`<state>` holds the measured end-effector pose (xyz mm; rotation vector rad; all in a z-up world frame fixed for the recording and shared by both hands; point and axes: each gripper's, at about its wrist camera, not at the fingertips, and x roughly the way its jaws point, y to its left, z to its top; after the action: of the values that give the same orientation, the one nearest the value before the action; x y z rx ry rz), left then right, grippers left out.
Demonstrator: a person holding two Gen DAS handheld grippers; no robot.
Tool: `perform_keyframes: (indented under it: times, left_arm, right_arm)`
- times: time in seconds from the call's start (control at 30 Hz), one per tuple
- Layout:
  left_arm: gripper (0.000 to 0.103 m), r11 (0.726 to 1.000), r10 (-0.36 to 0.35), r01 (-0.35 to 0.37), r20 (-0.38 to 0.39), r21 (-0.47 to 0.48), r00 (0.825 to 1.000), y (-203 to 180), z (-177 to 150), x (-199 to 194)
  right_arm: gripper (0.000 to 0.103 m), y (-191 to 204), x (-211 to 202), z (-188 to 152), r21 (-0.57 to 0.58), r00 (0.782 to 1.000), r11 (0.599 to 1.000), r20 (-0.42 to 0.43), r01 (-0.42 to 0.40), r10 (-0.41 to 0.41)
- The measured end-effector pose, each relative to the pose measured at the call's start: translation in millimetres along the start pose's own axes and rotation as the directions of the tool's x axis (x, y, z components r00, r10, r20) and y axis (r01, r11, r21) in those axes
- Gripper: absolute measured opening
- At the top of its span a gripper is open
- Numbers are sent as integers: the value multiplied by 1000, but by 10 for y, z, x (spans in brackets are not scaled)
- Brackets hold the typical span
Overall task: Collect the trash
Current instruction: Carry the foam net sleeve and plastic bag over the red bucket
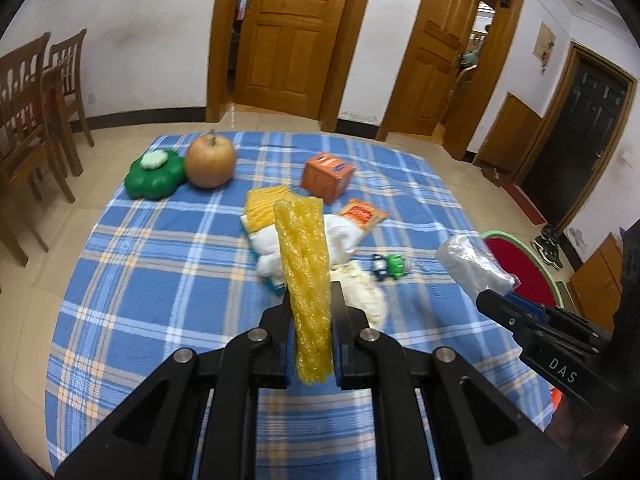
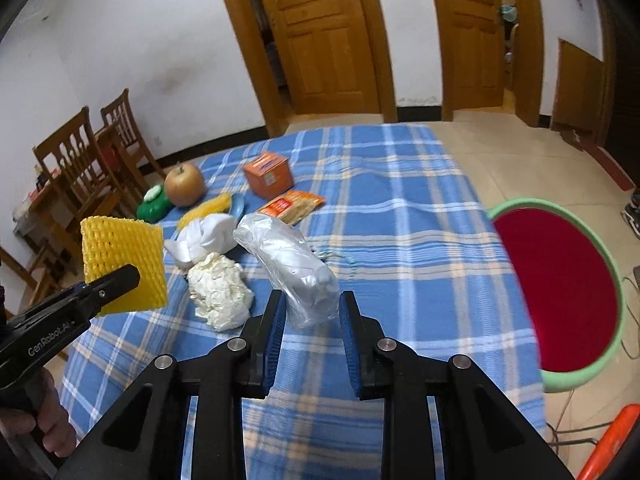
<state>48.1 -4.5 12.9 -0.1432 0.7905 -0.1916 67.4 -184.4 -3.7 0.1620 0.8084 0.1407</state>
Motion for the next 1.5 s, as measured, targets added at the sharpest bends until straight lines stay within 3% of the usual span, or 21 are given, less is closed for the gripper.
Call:
perform_keyframes:
  times: [0.77, 1.5]
  left_arm:
    - [13, 970, -150, 150, -14, 193, 989, -1168, 182, 78]
    - [13, 908, -207, 241, -133, 344, 969, -2258, 122, 657]
  right_arm:
    - [28, -944, -779, -91, 174, 979, 974, 111, 148, -169]
    - [28, -1901, -746, -272, 340, 960, 909, 56, 241, -276]
